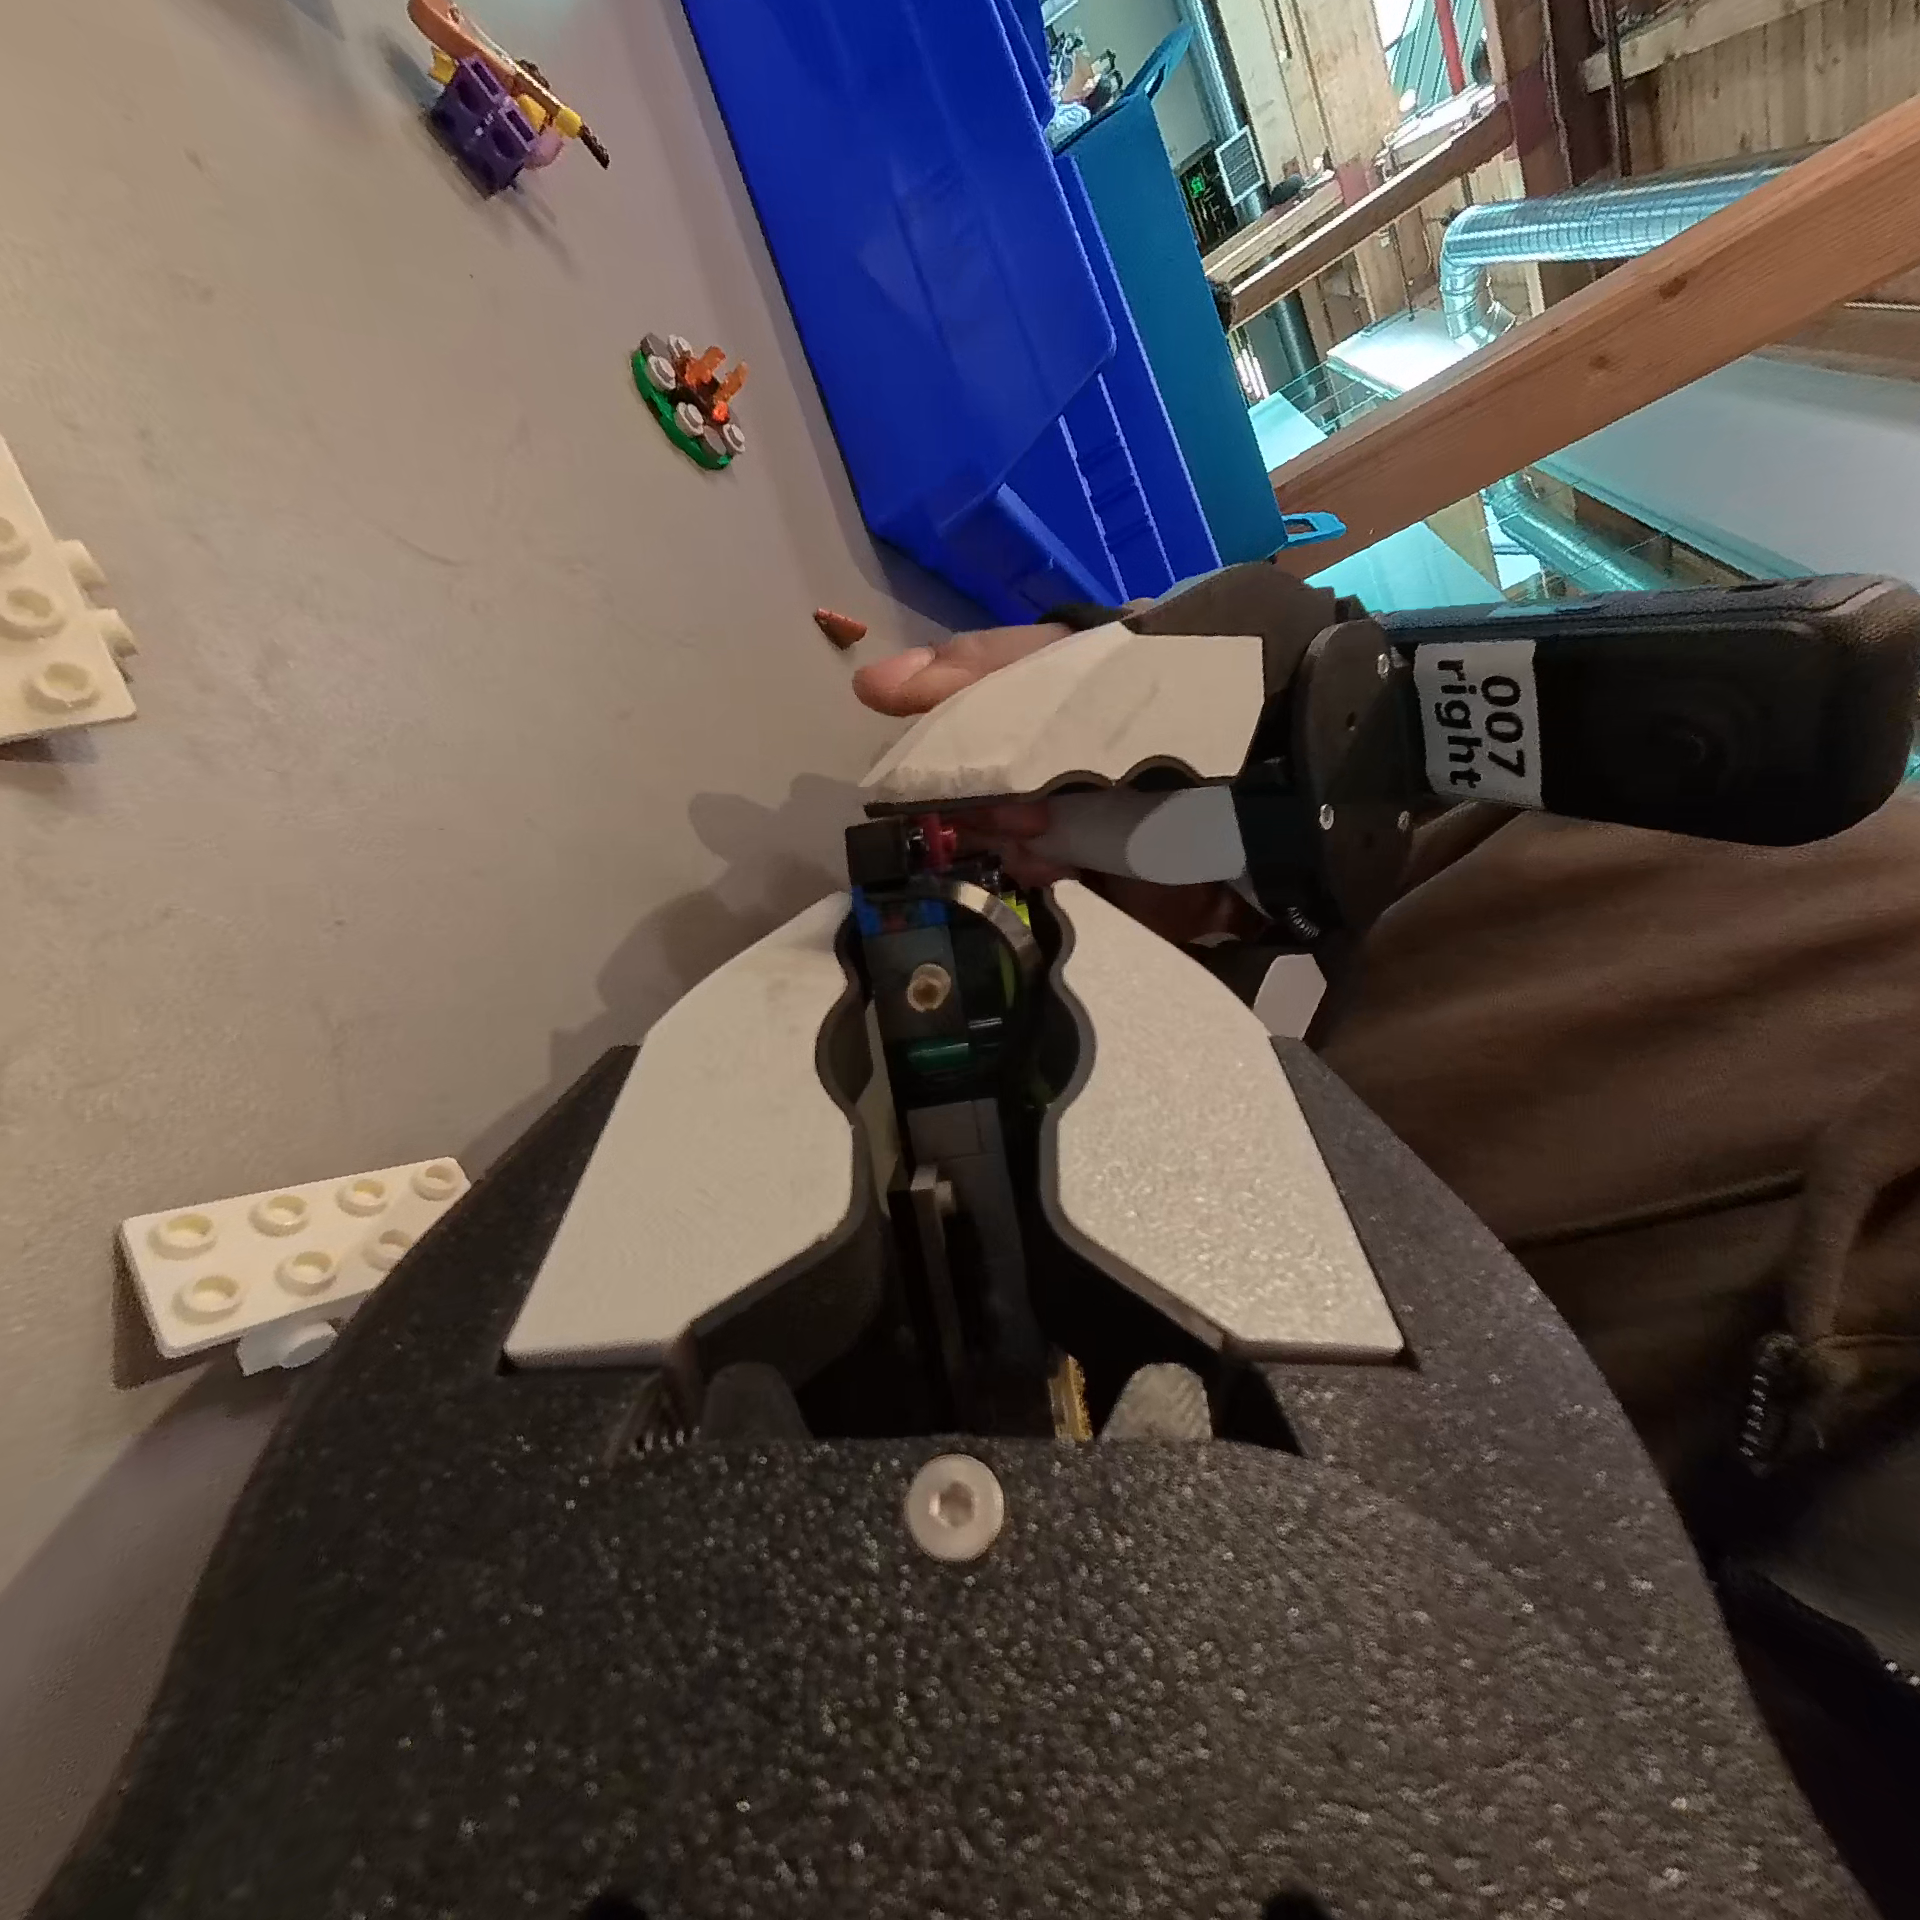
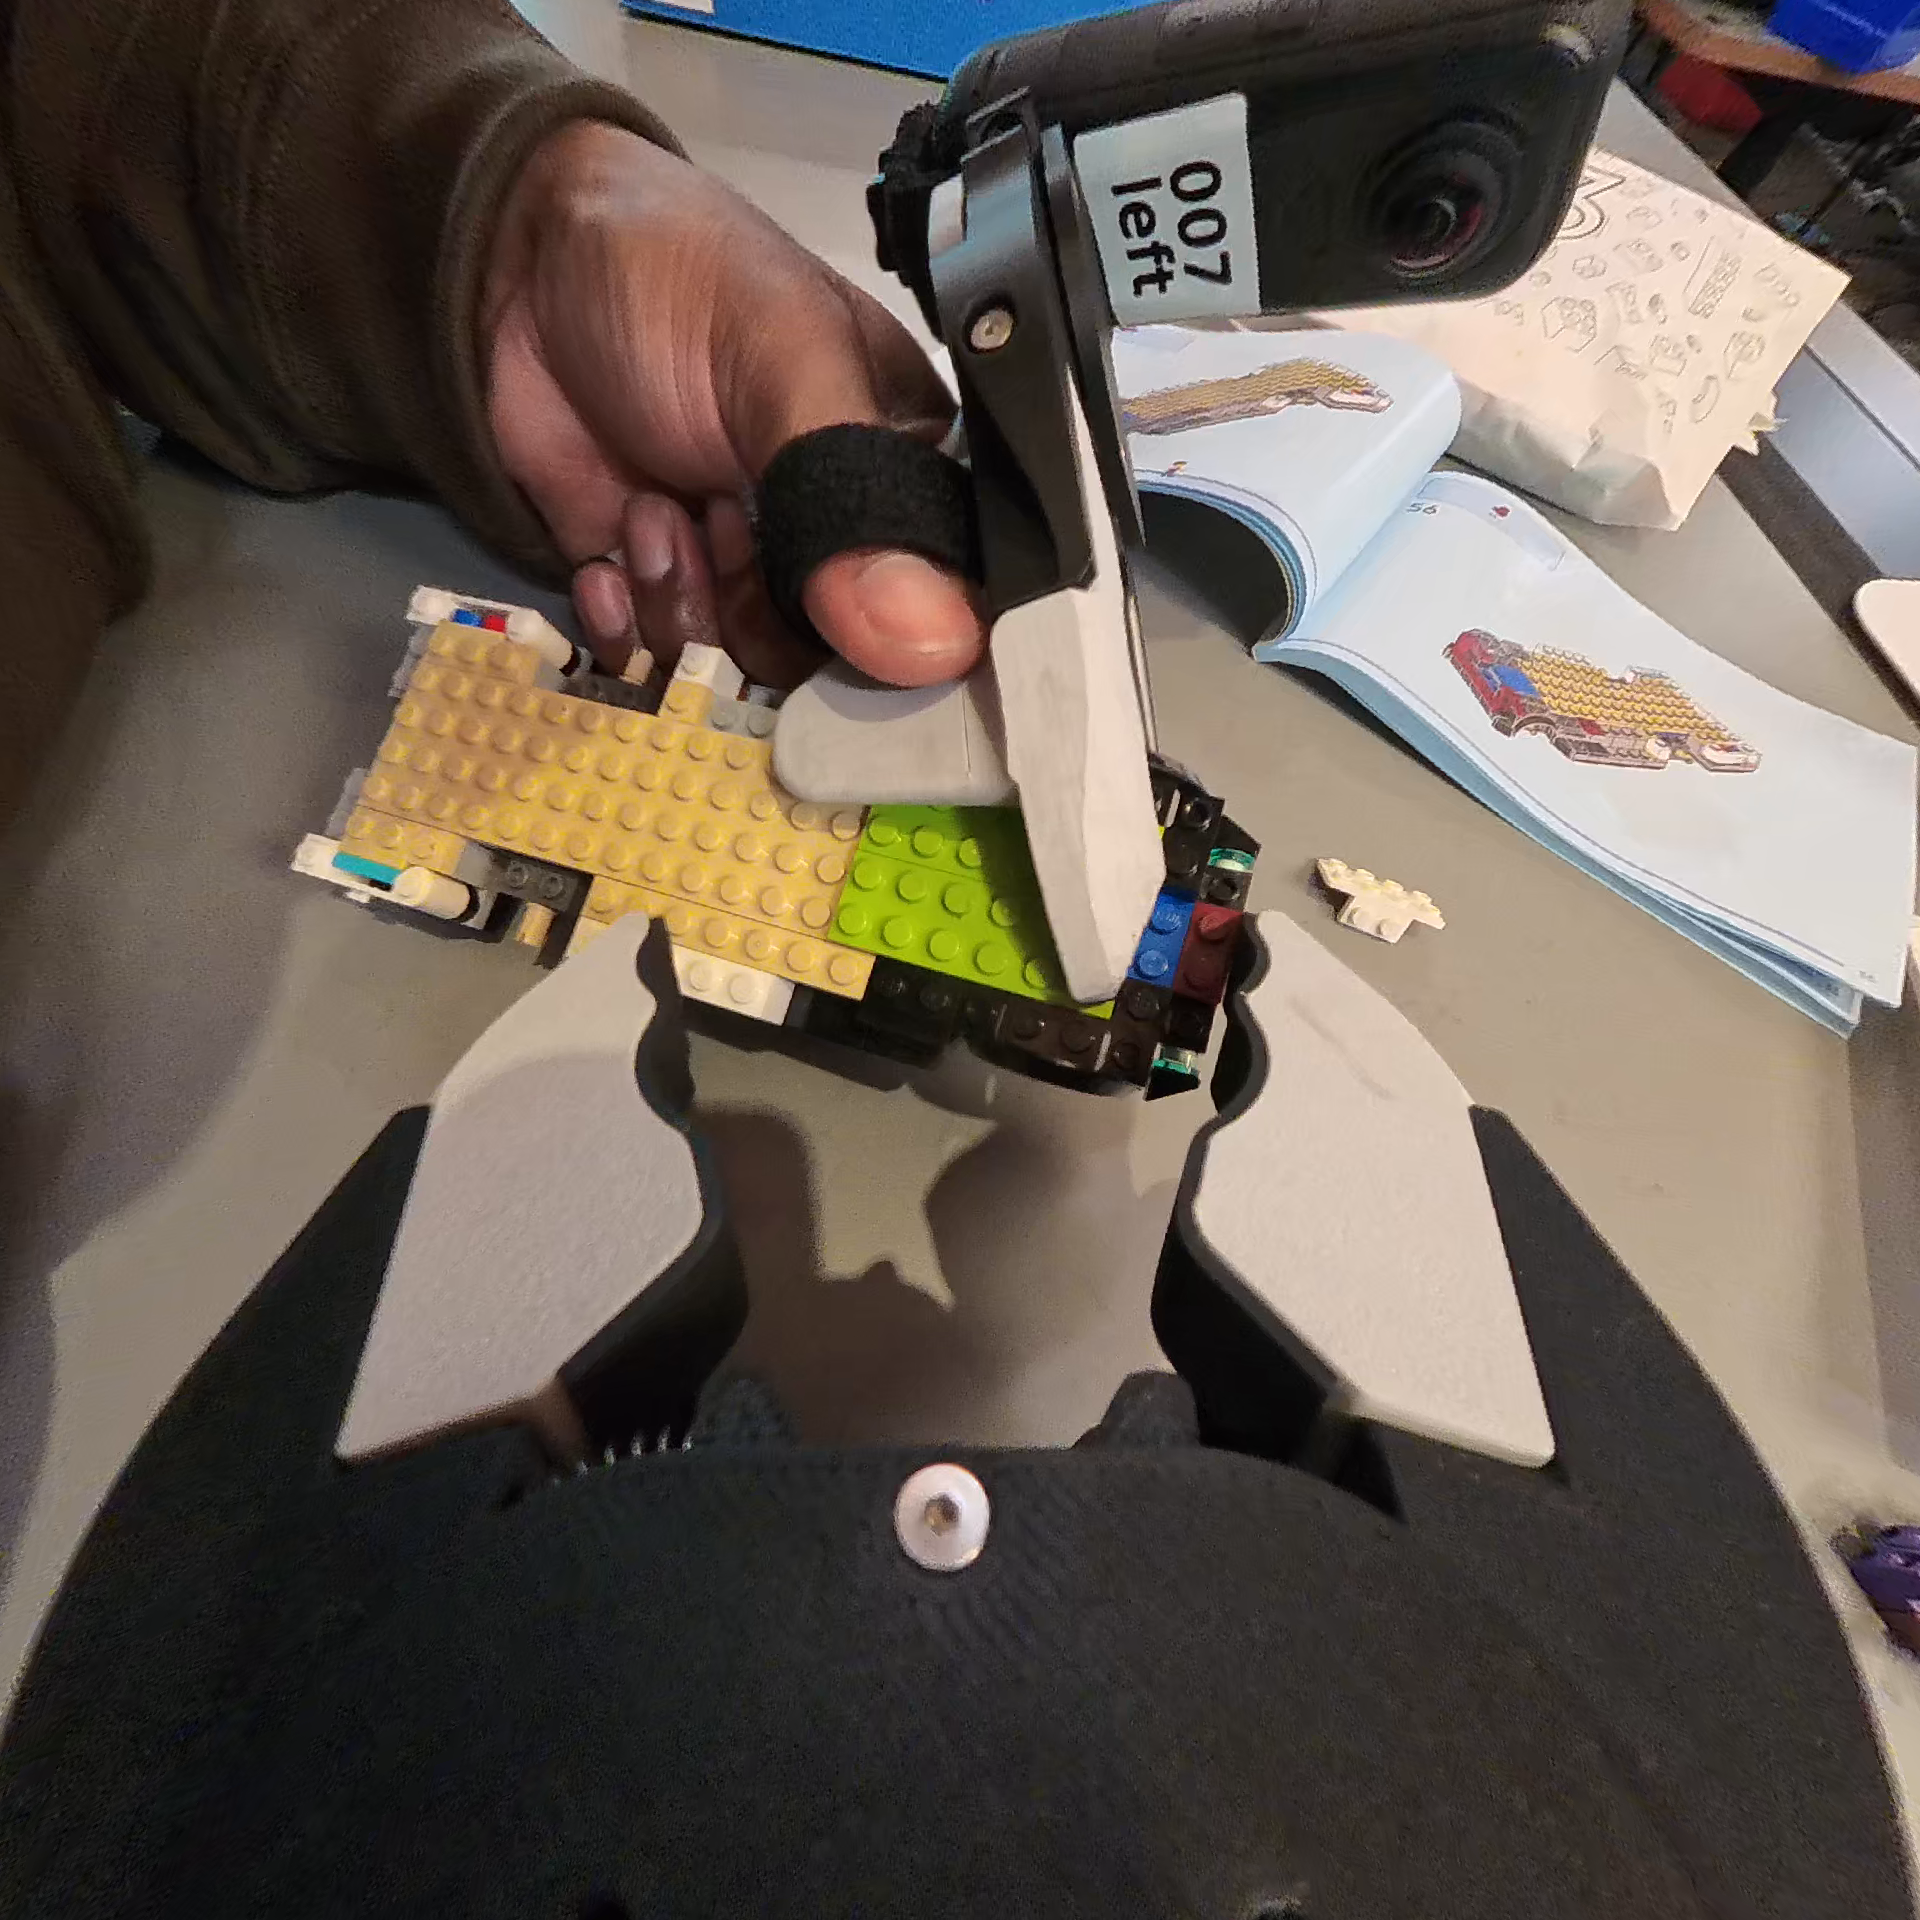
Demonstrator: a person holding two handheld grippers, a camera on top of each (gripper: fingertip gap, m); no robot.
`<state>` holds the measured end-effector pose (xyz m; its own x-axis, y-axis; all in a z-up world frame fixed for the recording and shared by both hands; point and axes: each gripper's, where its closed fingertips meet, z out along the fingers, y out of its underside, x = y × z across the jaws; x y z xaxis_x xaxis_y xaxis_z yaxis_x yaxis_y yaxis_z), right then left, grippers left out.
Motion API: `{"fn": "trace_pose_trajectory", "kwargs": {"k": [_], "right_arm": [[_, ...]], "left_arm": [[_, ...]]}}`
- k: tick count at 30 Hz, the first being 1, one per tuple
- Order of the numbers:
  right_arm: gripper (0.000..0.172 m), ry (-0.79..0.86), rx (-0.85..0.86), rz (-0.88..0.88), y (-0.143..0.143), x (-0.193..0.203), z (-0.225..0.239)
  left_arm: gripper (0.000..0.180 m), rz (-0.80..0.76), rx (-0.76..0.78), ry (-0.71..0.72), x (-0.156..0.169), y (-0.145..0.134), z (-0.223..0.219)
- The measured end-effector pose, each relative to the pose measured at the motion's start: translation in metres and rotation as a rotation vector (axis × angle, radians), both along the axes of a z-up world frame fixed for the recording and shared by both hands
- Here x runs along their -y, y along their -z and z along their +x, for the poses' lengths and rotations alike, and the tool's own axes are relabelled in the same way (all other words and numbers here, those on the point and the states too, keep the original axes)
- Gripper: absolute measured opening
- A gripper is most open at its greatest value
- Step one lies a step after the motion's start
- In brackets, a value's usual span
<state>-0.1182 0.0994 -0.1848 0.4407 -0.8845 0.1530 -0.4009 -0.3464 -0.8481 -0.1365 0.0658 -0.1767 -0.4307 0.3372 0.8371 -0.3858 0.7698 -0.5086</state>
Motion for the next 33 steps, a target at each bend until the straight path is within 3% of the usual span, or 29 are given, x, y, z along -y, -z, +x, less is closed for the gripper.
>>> {"fn": "trace_pose_trajectory", "kwargs": {"k": [4, 17, 20, 33], "right_arm": [[0.104, -0.001, -0.029, 0.034, -0.003, 0.000, -0.001], [0.122, 0.005, -0.118, -0.096, 0.020, -0.007, -0.004], [0.112, 0.010, -0.105, -0.153, 0.021, -0.002, -0.005], [0.104, -0.001, -0.049, -0.132, 0.013, -0.001, -0.005]], "left_arm": [[0.029, 0.005, 0.007, 0.023, -0.002, 0.001, -0.004], [0.029, 0.038, 0.035, 0.017, -0.001, 0.008, -0.003], [0.028, 0.040, 0.034, 0.034, -0.002, 0.008, -0.005], [0.028, 0.041, 0.014, 0.035, -0.002, 0.007, -0.002]]}}
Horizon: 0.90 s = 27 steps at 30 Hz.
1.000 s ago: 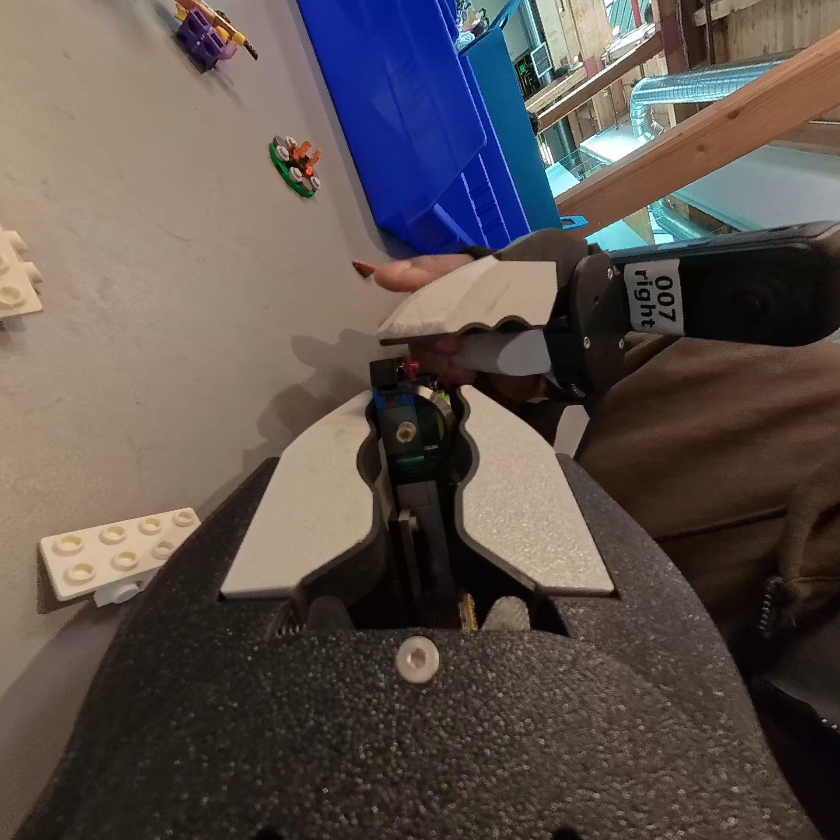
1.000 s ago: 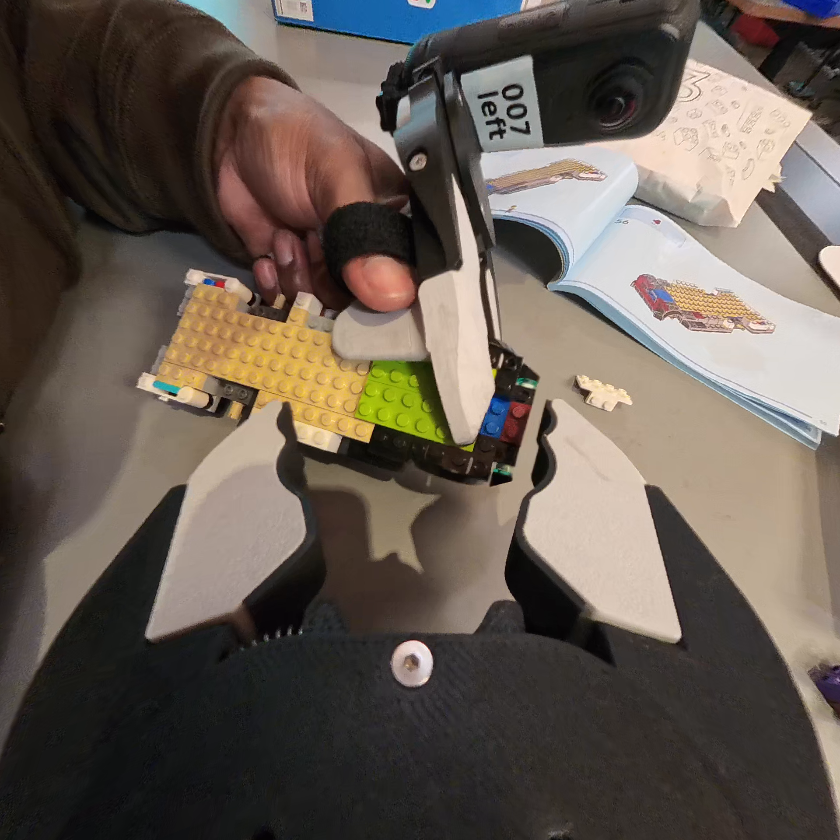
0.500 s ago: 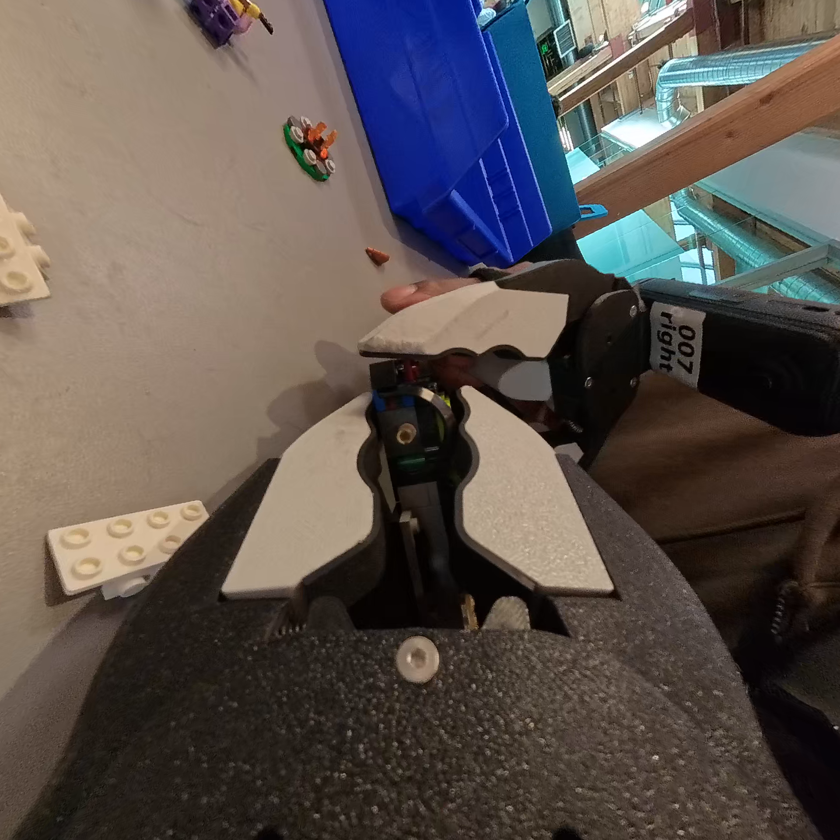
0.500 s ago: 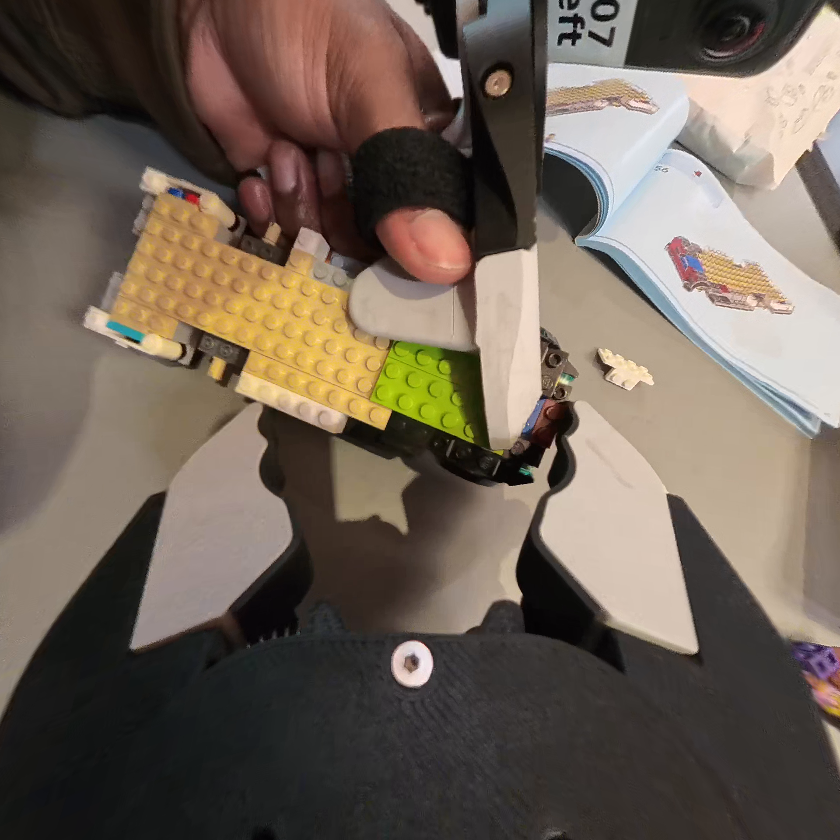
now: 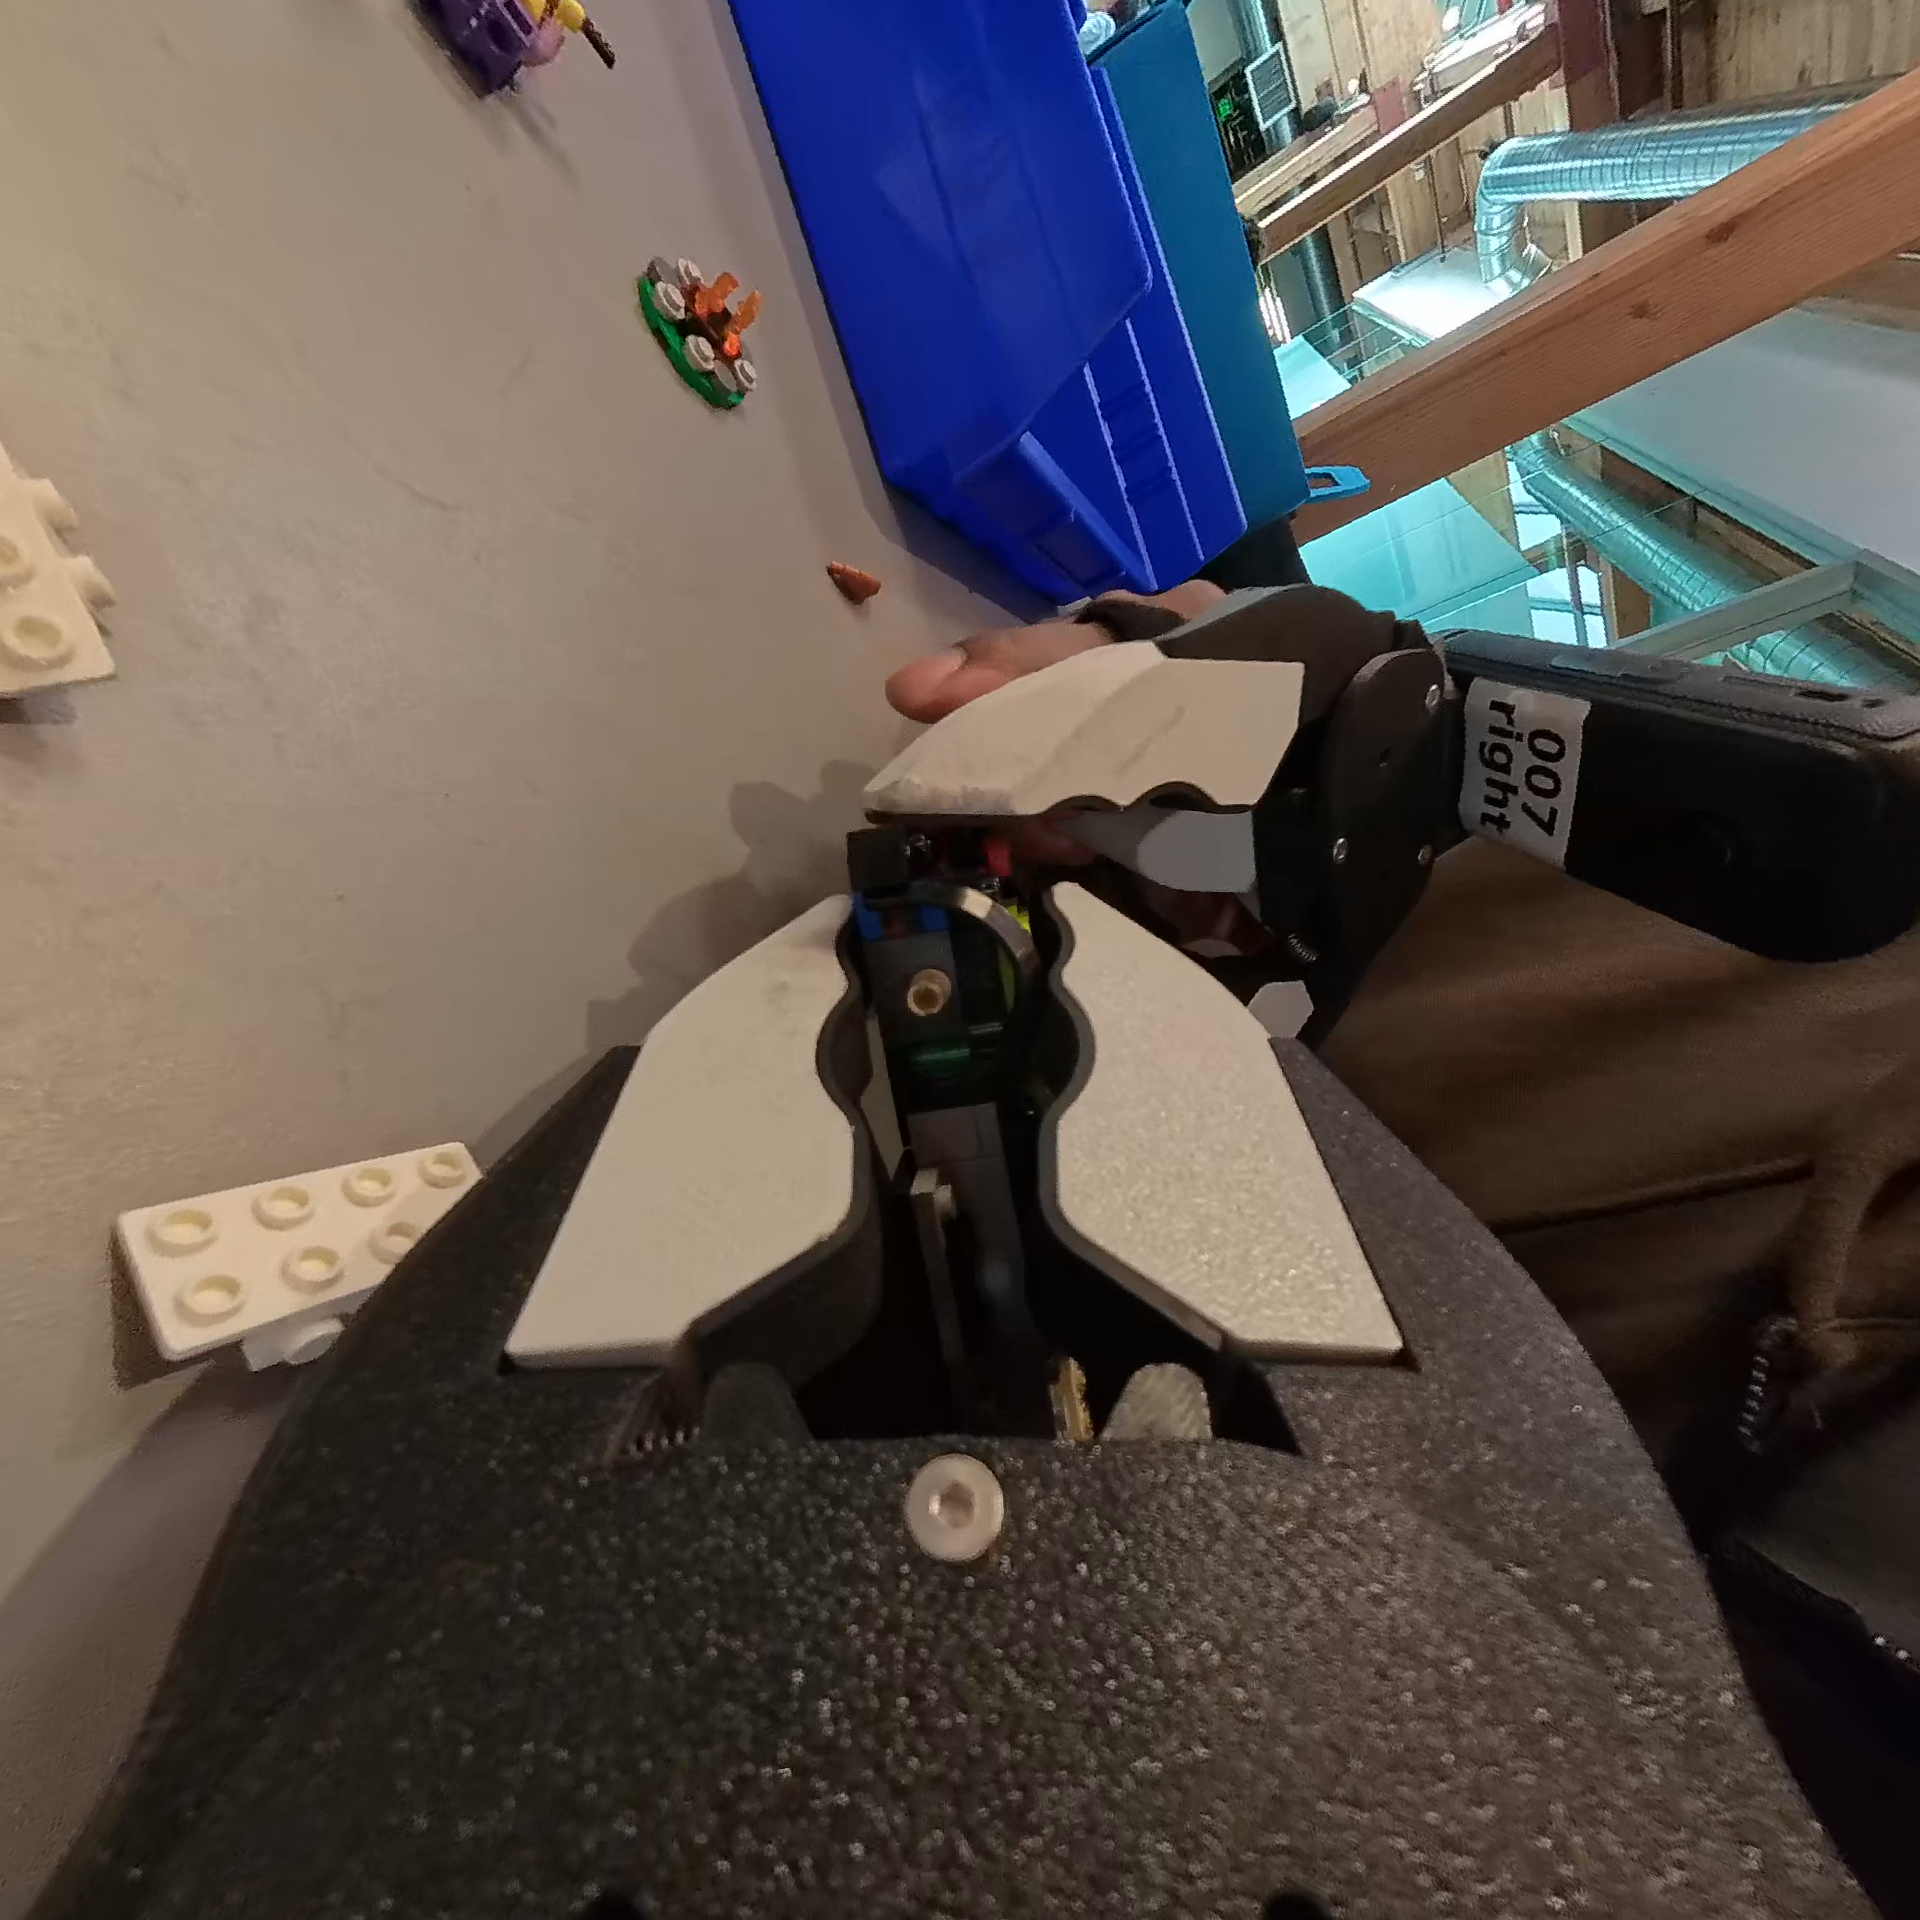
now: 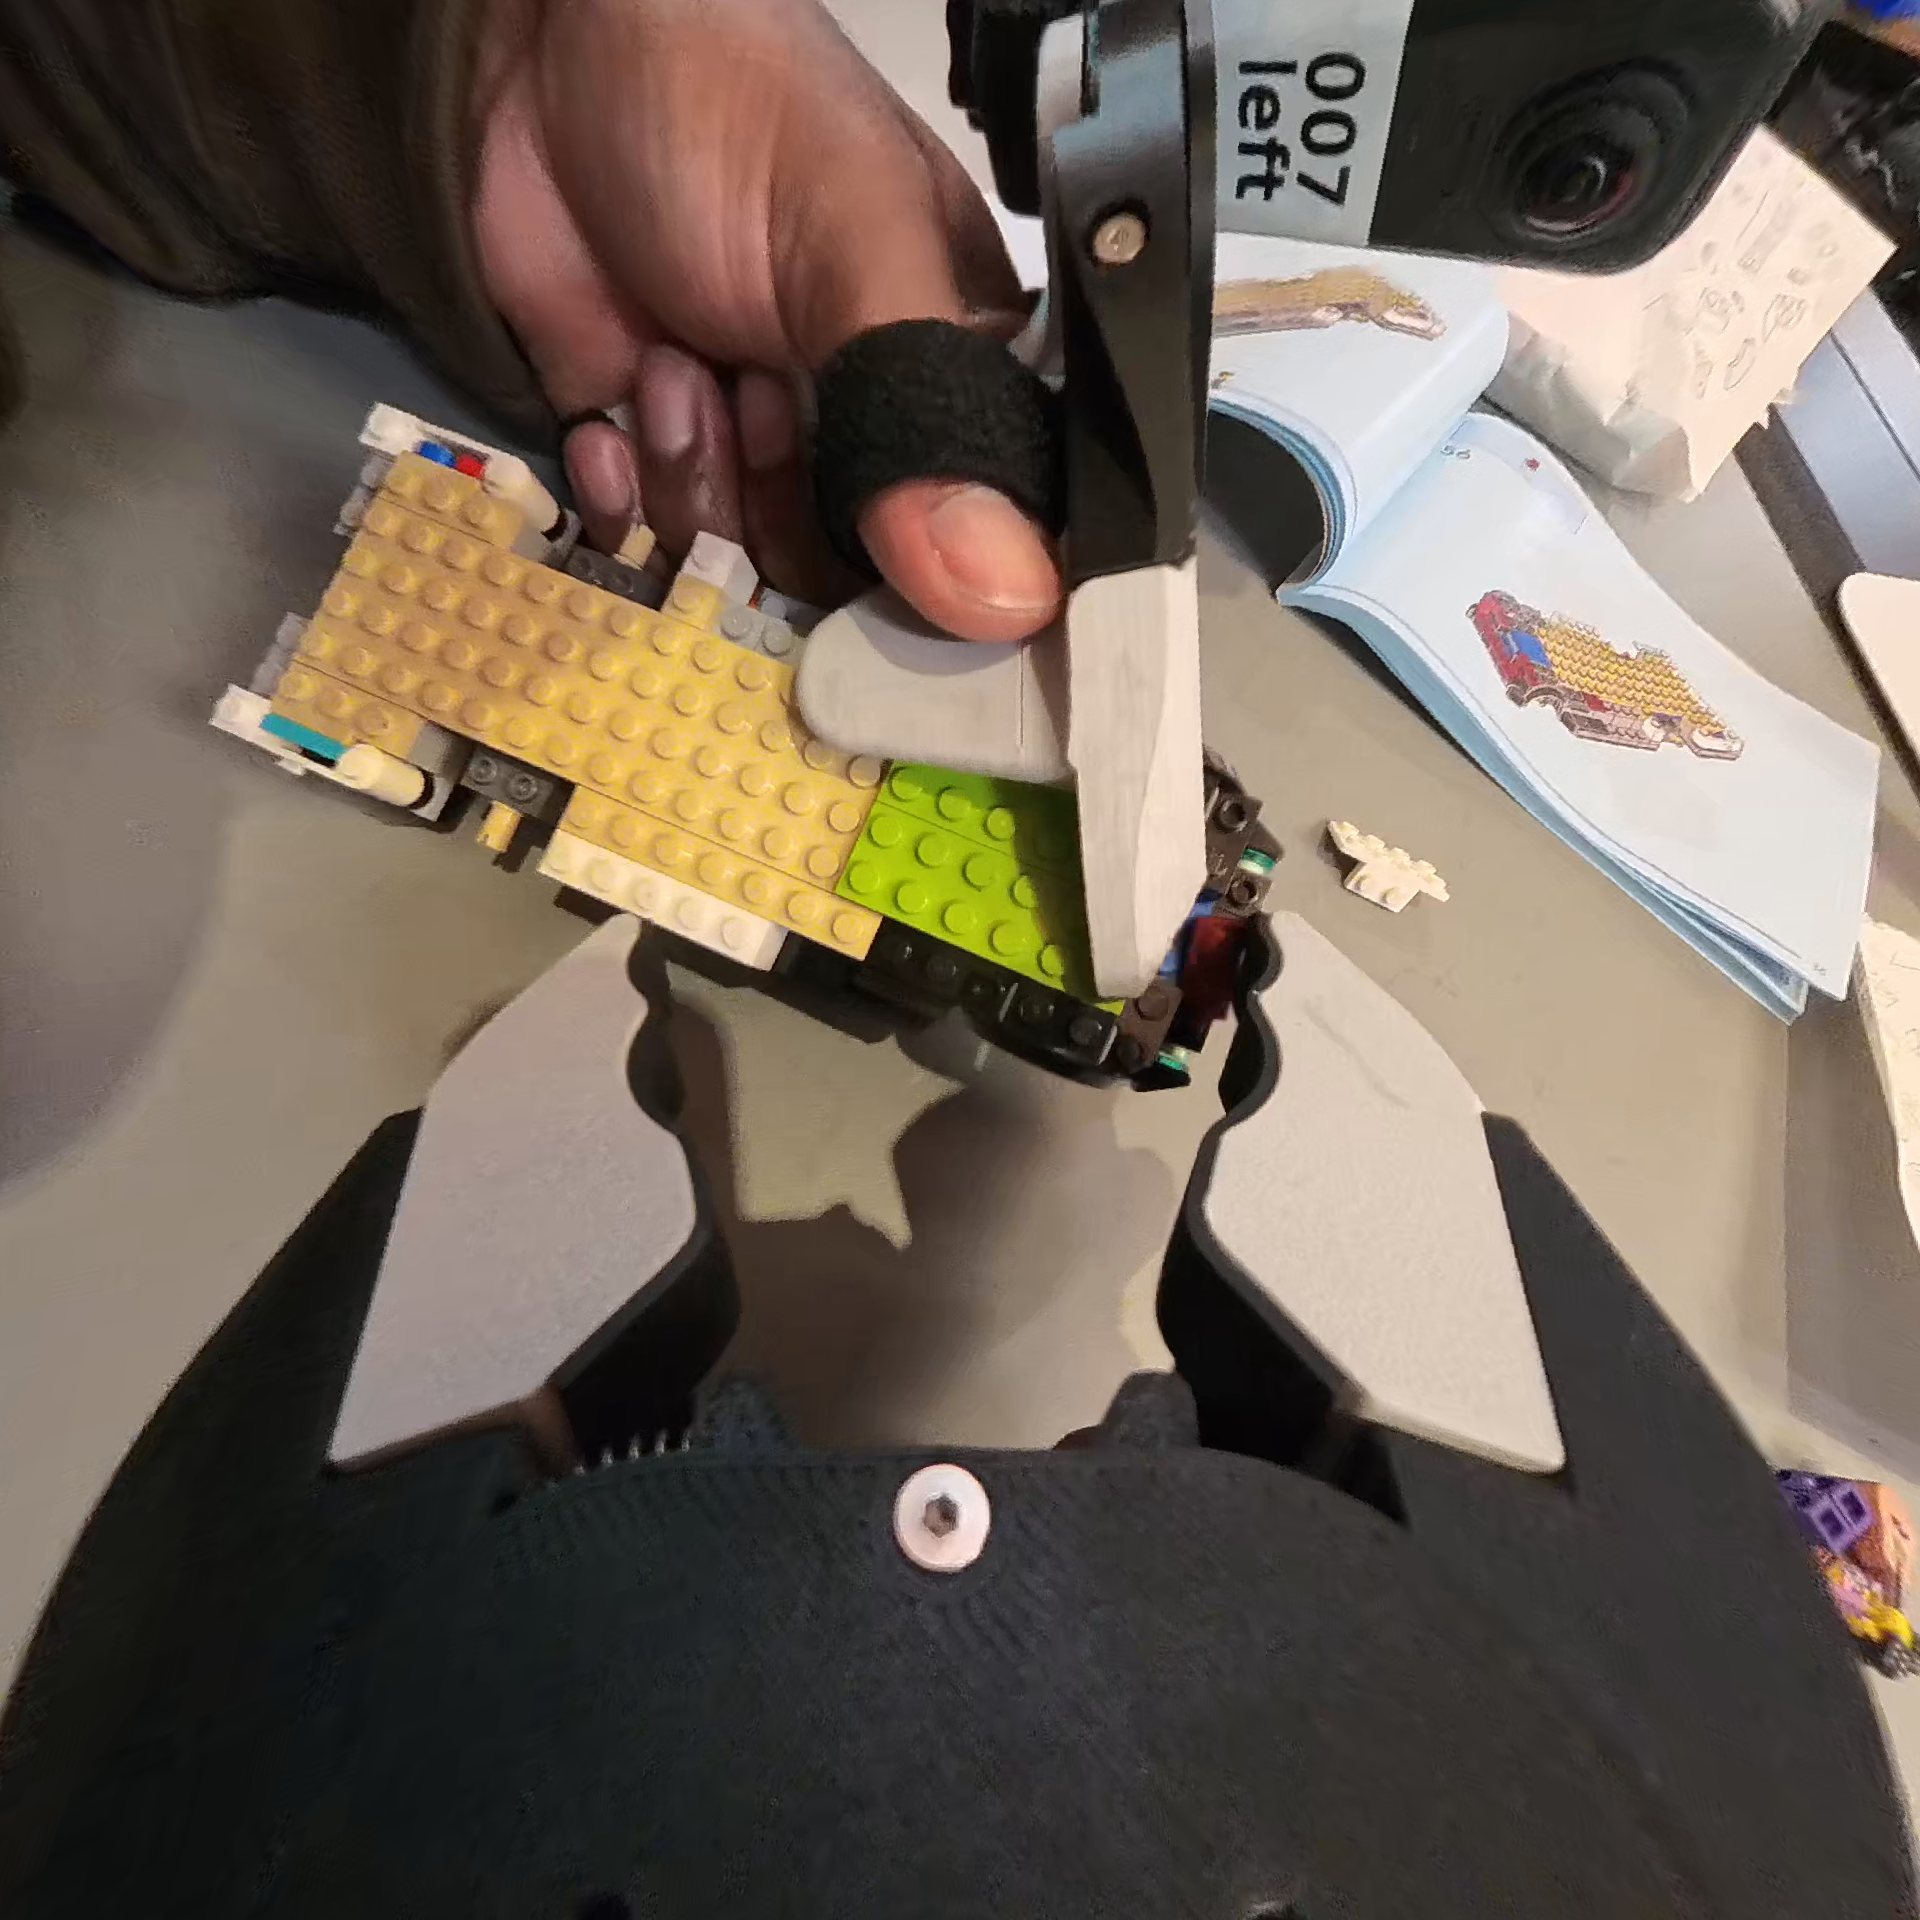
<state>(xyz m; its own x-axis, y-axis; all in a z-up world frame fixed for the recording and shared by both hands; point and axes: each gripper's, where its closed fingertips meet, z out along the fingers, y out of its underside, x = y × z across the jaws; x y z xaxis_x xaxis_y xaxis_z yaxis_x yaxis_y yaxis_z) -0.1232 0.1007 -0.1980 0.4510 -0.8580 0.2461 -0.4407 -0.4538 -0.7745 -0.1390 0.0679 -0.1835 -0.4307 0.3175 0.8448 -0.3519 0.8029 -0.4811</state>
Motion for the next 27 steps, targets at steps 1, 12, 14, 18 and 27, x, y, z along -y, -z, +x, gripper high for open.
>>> {"fn": "trace_pose_trajectory", "kwargs": {"k": [1, 12, 14, 18, 27], "right_arm": [[0.104, 0.001, 0.002, -0.001, 0.000, 0.000, 0.000], [0.094, -0.002, 0.036, 0.122, -0.016, 0.005, -0.001], [0.086, 0.001, 0.062, 0.226, -0.031, 0.010, -0.003], [0.075, 0.044, 0.006, 0.240, -0.028, 0.031, -0.011], [0.062, 0.137, -0.218, 0.046, 0.010, 0.064, -0.033]], "left_arm": [[0.029, -0.003, -0.001, 0.002, 0.000, -0.001, 0.000], [0.029, 0.000, -0.051, -0.028, 0.003, -0.004, 0.006], [0.029, -0.002, -0.039, -0.021, 0.002, -0.004, 0.005], [0.030, 0.031, 0.005, 0.023, -0.004, 0.004, 0.005], [0.046, -0.049, 0.349, 0.046, -0.007, 0.021, 0.018]]}}
